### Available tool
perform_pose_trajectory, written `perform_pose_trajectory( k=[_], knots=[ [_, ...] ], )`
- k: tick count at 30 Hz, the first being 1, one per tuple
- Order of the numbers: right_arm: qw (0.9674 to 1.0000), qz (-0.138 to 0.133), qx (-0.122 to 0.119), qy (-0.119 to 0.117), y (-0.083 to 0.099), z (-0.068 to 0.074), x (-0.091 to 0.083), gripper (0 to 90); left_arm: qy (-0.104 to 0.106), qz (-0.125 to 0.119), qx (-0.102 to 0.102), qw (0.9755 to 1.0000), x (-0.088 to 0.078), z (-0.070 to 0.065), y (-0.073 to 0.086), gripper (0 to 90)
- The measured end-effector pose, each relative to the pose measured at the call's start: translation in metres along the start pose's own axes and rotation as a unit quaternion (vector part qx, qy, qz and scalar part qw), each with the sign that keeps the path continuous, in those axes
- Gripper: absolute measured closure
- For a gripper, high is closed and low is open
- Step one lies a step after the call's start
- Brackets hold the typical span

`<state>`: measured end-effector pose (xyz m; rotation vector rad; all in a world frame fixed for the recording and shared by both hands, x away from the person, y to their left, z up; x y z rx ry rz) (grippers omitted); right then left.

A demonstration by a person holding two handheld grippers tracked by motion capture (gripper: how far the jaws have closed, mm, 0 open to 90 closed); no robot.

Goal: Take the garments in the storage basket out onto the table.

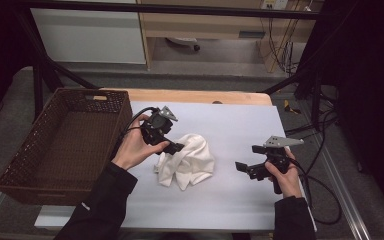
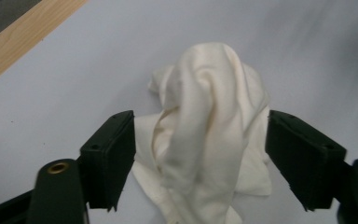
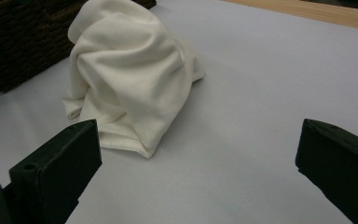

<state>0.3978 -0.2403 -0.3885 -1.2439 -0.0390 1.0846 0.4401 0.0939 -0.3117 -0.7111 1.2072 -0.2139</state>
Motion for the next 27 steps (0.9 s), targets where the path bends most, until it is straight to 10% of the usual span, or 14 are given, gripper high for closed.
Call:
perform_pose_trajectory(
  k=[27],
  knots=[
    [1.0000, 0.000, 0.002, -0.002, 0.000, 0.001, -0.001, 0.7, -0.027, -0.035, -0.013, 0.9989, -0.042, -0.005, 0.051, 3.4]
  ],
)
Point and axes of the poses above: each handheld gripper's, and its own axes: x roughly forward along the jaws, y roughly out of its underside, z roughly to its left, the point moved 2 cm from there along x, roughly forward along the jaws, and after that the axes turned 14 degrees about x, right-handed, at the moved point
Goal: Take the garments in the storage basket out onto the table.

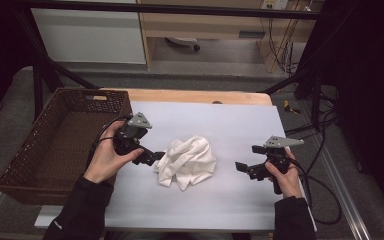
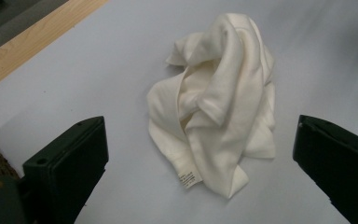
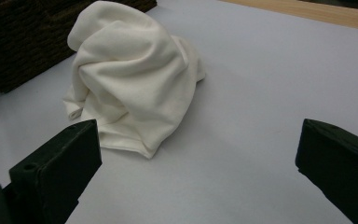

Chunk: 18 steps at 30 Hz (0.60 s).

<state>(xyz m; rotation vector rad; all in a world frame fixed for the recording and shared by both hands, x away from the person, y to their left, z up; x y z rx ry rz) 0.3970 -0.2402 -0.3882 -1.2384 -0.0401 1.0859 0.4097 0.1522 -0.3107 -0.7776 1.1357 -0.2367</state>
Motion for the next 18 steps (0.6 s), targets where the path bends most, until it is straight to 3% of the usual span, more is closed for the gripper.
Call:
perform_pose_trajectory(
  k=[18],
  knots=[
    [1.0000, 0.004, -0.001, 0.001, 0.001, 0.001, 0.002, 0.7, -0.021, -0.011, -0.014, 0.9996, -0.019, 0.001, 0.044, 2.8]
  ],
)
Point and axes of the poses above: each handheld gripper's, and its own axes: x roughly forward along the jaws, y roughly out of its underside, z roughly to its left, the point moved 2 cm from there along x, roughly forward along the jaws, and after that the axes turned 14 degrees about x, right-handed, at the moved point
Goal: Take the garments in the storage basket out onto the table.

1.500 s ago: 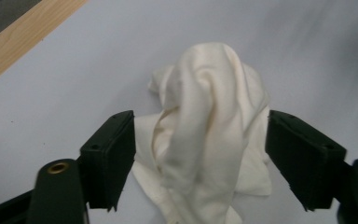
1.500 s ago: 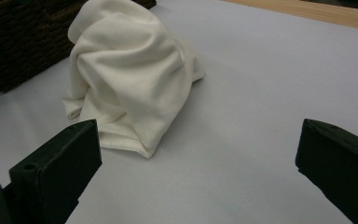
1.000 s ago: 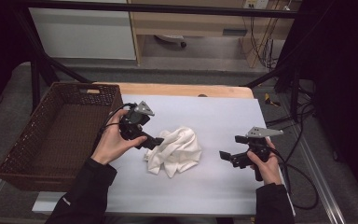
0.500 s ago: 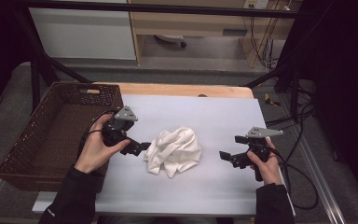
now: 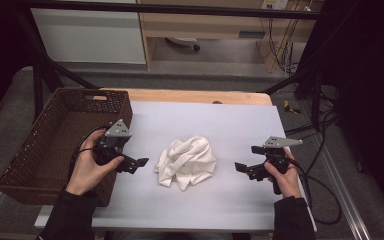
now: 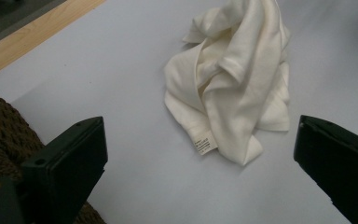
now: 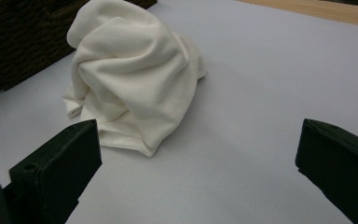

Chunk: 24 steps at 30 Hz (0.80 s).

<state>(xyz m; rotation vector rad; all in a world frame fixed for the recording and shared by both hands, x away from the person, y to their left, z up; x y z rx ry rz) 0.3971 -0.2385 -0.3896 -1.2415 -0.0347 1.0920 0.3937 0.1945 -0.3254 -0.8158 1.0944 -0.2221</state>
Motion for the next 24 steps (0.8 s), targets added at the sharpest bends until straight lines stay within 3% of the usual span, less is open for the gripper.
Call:
perform_pose_trajectory(
  k=[24],
  knots=[
    [1.0000, 0.003, -0.001, 0.004, 0.001, 0.000, 0.000, 0.7, -0.032, -0.012, -0.049, 0.9982, -0.027, 0.019, 0.057, 2.9]
  ],
)
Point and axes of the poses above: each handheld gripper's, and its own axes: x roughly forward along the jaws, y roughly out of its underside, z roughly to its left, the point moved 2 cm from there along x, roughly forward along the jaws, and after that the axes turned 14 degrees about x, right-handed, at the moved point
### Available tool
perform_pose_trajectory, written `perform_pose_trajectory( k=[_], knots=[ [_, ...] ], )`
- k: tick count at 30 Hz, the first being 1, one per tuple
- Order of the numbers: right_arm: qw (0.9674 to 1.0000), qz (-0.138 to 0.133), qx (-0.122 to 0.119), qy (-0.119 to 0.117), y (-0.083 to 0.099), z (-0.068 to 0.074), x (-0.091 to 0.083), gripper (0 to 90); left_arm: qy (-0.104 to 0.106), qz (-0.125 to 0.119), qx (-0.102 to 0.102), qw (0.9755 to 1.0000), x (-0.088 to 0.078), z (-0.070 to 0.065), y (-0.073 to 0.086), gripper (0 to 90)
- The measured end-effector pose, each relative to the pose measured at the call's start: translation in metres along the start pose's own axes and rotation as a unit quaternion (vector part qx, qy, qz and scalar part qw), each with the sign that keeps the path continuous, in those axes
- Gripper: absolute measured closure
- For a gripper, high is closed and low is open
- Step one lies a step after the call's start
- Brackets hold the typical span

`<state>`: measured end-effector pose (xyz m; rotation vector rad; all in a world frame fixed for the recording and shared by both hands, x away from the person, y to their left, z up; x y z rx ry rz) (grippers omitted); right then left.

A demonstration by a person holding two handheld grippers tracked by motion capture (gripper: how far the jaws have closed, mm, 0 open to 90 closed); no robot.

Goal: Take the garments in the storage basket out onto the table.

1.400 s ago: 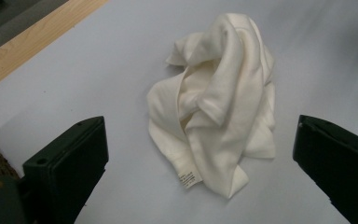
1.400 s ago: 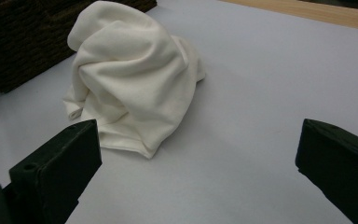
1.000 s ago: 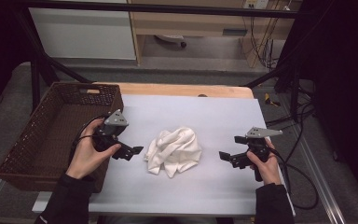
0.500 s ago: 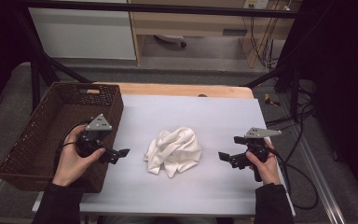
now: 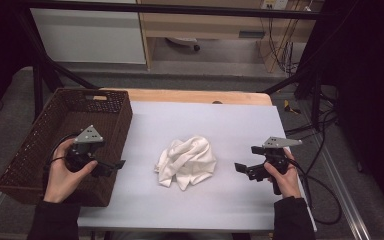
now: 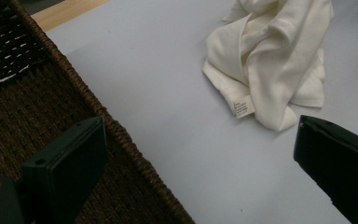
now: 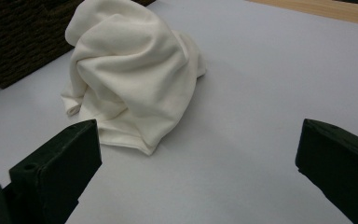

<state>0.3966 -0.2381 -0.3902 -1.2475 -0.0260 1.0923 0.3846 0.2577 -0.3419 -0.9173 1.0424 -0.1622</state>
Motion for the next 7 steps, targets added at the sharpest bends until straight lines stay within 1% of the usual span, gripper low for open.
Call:
perform_pose_trajectory(
  k=[7],
  knots=[
    [1.0000, -0.001, -0.001, -0.001, 0.0001, 0.0002, -0.0002, 0.7, -0.007, -0.004, -0.004, 1.0000, -0.0042, 0.0039, 0.0057, 2.8]
  ],
)
Point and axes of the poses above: each handheld gripper's, and its own axes: x roughly forward along the jaws, y roughly out of its underside, z roughly to its left, the point moved 2 cm from there along x, roughly forward along the jaws, and after that the axes turned 14 degrees about x, right-handed, at the moved point
